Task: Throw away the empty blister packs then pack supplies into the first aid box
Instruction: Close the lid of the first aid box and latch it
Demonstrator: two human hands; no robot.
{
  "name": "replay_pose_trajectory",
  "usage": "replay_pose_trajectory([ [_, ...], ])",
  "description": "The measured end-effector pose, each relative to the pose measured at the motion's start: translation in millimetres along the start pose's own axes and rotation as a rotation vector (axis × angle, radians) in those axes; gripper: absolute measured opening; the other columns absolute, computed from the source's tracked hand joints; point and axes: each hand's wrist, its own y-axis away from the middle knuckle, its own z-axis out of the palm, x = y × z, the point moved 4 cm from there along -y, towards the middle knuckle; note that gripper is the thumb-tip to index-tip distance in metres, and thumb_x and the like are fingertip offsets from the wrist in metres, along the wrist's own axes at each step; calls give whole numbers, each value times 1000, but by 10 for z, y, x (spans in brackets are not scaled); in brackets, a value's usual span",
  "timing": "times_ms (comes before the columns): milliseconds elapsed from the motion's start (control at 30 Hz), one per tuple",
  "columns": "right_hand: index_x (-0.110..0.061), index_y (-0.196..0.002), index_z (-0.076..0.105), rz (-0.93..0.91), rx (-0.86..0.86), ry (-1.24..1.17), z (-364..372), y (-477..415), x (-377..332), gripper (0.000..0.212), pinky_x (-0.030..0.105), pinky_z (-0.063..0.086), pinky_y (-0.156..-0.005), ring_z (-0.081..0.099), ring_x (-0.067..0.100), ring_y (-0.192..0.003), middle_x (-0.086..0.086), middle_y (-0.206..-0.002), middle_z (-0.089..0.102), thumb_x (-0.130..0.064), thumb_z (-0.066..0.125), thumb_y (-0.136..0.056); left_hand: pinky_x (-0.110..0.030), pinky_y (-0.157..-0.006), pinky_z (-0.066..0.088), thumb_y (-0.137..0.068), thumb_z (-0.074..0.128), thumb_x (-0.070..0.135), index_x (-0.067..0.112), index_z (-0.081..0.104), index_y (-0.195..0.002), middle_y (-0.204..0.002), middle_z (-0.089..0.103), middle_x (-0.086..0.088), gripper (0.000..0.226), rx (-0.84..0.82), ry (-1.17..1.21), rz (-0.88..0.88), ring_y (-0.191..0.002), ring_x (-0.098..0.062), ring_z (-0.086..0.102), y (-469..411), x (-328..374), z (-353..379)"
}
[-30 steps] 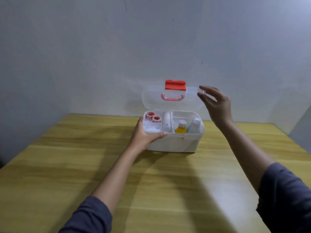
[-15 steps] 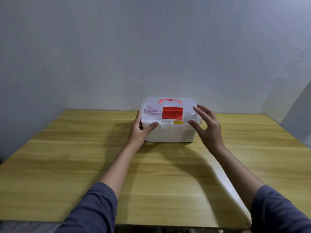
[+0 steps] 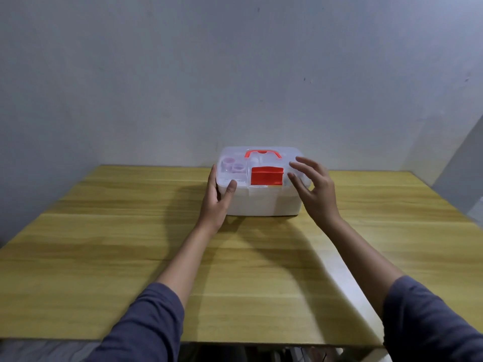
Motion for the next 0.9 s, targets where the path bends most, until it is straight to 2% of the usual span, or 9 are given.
replay_pose_trajectory([
  [67,-17,-107,68,81,-7,-33,35,-86,-41,25,15,37,-93,52,19,-118,4,-123,60,-28,62,-86,-41,-130,24,-96,58,45,19,24,-162,-161,37,10,78,0,10,1,-151,-8,33,15,25,13],
  [100,-18,-108,68,123,-24,-48,56,-125,-48,27,20,38,-96,50,18,-120,3,-125,59,-31,62,-86,-40,-130,24,-96,57,43,19,23,-161,-160,37,10,78,1,12,-2,-151,-8,33,16,28,14],
  [167,-20,-110,67,183,-82,-41,89,-169,-45,31,33,39,-101,46,18,-123,1,-128,57,-36,61,-85,-40,-129,25,-88,56,53,20,23,-162,-164,37,4,88,-5,9,-7,-154,-12,32,13,26,13],
  [233,-23,-113,65,201,-129,-35,91,-169,-34,33,39,38,-105,42,17,-127,-1,-133,53,-38,62,-84,-42,-129,26,-81,56,59,20,23,-162,-165,37,1,96,-17,22,-7,-154,-15,33,12,15,12],
  [367,-28,-121,58,184,-197,-67,69,-87,-9,45,38,29,-112,30,15,-137,-3,-143,42,-37,69,-78,-43,-129,25,-80,57,59,18,23,-163,-165,37,-1,99,-15,48,-10,-155,-15,32,29,31,16],
  [567,-26,-132,46,52,-266,82,94,-13,29,72,43,23,-116,18,21,-143,3,-150,30,-38,77,-68,-44,-130,24,-79,57,60,17,20,-164,-167,33,-2,102,-11,47,-35,-156,-17,30,34,36,17],
  [900,-25,-133,44,14,-245,160,112,-5,40,76,42,25,-114,19,23,-142,5,-149,30,-40,78,-67,-45,-129,25,-78,58,61,19,19,-164,-168,32,-2,103,-14,71,-55,-156,-17,30,21,5,21],
])
